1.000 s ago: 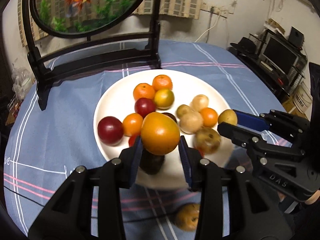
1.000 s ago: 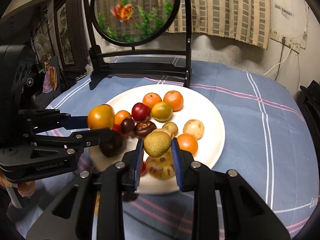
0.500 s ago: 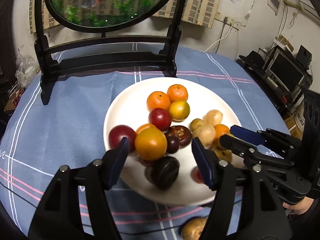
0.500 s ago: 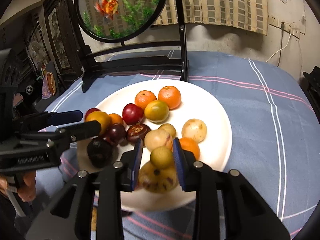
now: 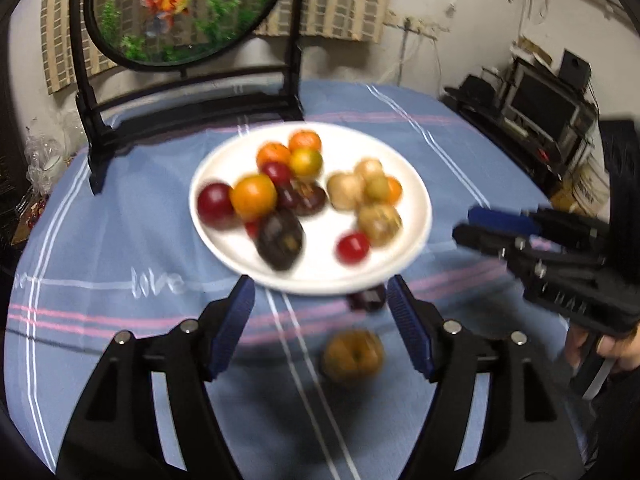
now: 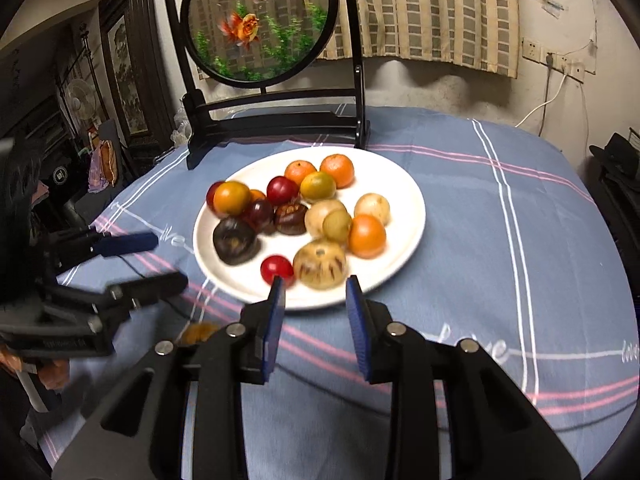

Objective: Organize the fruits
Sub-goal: 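Carry both fruits onto the white plate and open both tools, then grasp a pale streaked melon with the left tool while the right tool grasps a dark red fruit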

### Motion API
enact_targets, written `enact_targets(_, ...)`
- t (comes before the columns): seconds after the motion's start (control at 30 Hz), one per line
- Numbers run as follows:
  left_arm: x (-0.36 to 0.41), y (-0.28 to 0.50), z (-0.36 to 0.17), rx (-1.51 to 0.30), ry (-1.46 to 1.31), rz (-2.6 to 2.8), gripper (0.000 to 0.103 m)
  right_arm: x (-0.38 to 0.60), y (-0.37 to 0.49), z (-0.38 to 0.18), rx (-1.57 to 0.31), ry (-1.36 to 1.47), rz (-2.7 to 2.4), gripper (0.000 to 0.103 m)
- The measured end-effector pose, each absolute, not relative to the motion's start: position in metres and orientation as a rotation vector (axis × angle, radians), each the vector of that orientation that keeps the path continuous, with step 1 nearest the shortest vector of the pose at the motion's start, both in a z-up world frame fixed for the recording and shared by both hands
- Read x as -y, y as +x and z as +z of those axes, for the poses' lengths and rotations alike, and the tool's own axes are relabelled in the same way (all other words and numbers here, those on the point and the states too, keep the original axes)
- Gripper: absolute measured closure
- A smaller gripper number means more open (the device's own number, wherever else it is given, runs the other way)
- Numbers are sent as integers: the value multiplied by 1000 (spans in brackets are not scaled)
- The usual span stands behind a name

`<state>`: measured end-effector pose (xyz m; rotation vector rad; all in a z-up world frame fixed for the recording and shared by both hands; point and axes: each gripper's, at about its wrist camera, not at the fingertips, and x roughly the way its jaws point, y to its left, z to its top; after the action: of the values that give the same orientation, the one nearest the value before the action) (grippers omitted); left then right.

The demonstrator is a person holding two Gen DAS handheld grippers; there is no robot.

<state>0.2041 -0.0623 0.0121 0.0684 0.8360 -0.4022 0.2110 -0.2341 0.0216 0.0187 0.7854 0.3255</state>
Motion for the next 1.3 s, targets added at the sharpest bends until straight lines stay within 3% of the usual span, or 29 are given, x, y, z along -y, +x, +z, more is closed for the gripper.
enact_targets(0.4,84,178,-32,-929,95,-426,39,243,172,8,-818,43,327,71)
enact_targets(0.53,85,183,-41,-913,137,-384,58,236,175,3,-838,28,346,71)
enact_targets(1.3,44,190,-41,-908,126,-402,59,158,241,-49,-941,-81,323,69)
